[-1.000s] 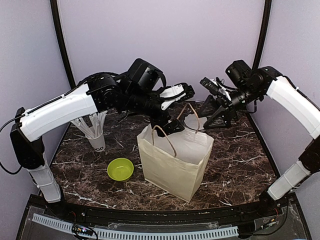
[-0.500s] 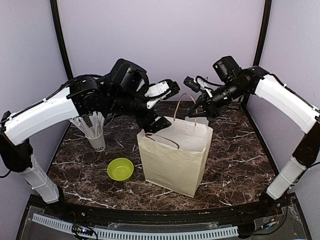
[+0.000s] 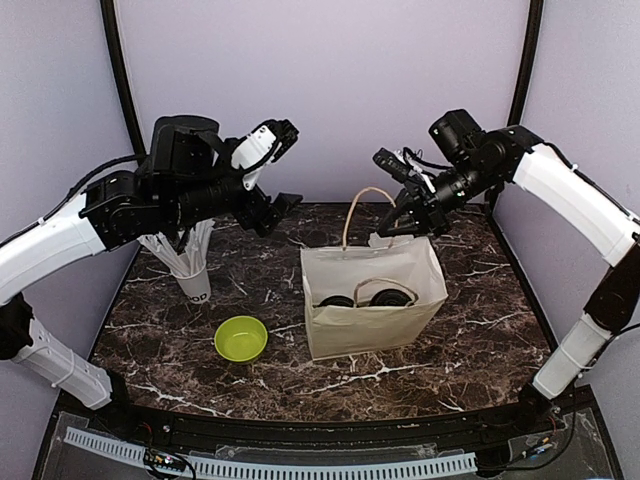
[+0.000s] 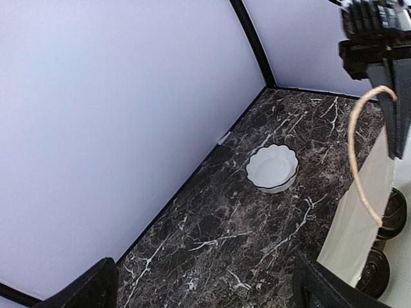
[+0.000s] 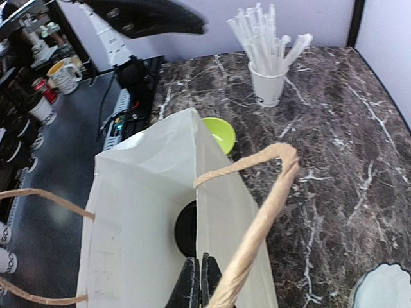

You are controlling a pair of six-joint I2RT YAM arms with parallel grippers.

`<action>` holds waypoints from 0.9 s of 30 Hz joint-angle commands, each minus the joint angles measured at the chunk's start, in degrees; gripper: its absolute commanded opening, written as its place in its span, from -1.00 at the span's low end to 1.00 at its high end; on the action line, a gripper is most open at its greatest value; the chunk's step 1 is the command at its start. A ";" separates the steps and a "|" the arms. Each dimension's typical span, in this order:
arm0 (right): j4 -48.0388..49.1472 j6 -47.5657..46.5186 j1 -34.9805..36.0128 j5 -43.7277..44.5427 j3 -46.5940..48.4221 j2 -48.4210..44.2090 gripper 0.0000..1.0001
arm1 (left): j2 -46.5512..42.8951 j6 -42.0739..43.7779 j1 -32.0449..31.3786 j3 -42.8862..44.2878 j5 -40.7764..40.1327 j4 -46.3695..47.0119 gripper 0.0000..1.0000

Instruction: Pack the takeout coffee

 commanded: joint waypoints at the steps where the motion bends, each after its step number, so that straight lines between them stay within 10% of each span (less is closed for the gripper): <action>1: -13.71 -11.87 2.53 -8.16 -0.12 -2.17 -1.00 | -3.91 2.63 0.61 -3.75 -5.14 9.53 0.92; 27: -12.41 -11.74 7.68 -2.21 -4.84 -5.26 -1.00 | -0.89 2.84 3.68 -5.59 -10.19 15.16 0.98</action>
